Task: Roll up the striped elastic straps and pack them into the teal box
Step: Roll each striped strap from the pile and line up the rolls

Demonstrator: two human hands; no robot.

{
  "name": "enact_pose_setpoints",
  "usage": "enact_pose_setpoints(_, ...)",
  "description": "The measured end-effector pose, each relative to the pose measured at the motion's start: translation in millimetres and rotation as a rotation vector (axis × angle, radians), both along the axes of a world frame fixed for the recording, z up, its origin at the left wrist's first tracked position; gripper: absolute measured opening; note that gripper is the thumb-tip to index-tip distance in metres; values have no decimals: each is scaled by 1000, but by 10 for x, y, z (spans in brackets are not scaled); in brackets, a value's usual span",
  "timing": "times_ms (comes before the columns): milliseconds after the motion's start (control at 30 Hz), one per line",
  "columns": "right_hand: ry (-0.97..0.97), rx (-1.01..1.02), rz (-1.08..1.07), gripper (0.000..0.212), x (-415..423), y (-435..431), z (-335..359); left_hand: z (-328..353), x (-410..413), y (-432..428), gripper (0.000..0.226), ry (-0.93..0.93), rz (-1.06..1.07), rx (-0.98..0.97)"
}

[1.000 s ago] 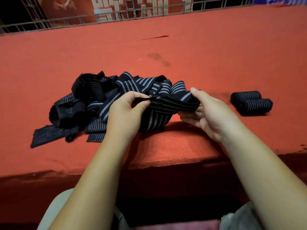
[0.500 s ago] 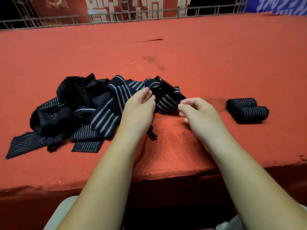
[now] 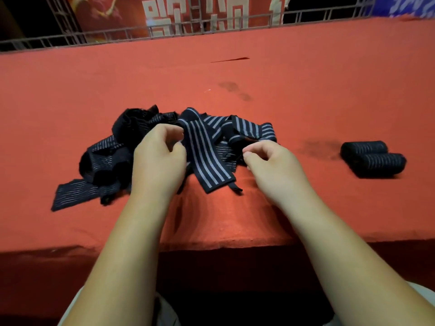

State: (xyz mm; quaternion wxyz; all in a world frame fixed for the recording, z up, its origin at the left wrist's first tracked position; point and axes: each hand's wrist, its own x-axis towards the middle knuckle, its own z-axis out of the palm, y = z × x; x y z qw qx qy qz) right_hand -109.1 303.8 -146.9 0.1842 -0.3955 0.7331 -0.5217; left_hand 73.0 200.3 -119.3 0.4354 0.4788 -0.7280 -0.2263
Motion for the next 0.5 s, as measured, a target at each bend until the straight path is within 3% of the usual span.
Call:
enact_pose_setpoints(300, 37, 16, 168, 15, 556, -349, 10, -136, 556, -345, 43, -55, 217, -100)
enact_pose_setpoints(500, 28, 4, 223, 17, 799, -587, 26, -54, 755, -646, 42, -171, 154, -140)
